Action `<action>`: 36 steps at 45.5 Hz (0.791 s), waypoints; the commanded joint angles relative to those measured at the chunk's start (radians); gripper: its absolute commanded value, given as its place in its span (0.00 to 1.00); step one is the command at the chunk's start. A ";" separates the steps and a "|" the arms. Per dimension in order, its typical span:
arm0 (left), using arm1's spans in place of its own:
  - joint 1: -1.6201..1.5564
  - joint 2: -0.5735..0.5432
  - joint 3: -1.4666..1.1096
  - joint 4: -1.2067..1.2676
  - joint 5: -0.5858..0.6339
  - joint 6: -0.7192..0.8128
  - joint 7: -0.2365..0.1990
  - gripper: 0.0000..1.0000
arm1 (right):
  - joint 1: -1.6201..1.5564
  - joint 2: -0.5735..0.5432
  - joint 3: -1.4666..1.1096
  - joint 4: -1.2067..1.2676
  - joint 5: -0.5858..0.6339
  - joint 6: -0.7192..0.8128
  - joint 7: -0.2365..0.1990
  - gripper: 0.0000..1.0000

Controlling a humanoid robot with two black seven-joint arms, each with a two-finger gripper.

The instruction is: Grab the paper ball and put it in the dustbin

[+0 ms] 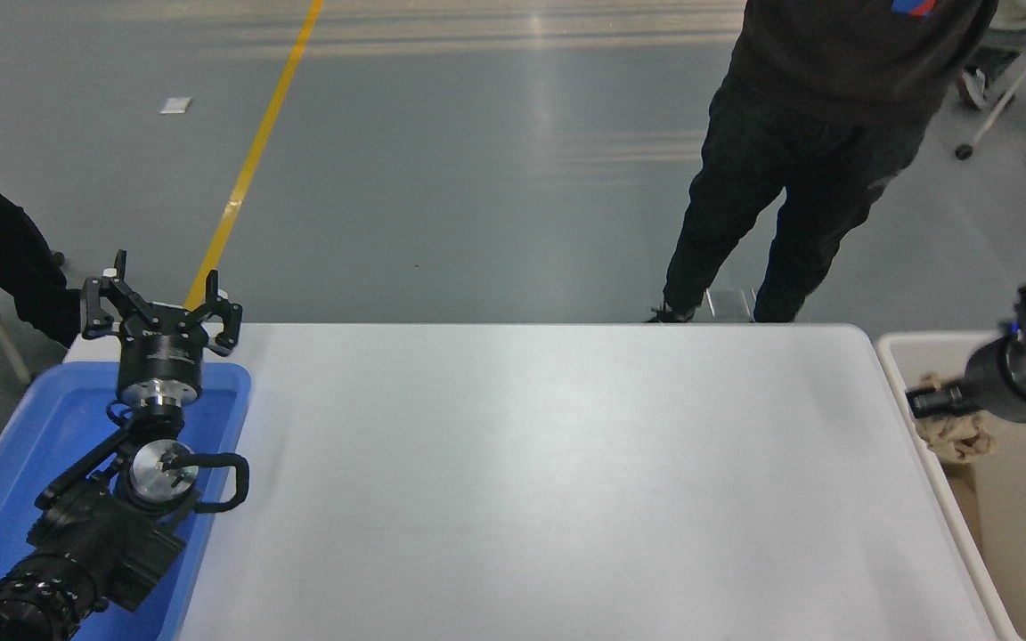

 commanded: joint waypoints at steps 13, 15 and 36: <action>0.000 -0.001 0.000 -0.001 0.000 0.000 0.001 0.99 | 0.305 0.025 -0.129 0.067 0.063 0.107 0.001 0.00; 0.000 0.000 0.000 0.000 0.000 -0.002 -0.001 0.99 | 0.305 0.025 -0.129 0.067 0.066 0.107 0.001 0.00; 0.000 -0.001 0.000 0.000 0.000 0.000 -0.001 0.99 | 0.140 -0.132 -0.089 -0.160 0.037 0.098 0.004 0.00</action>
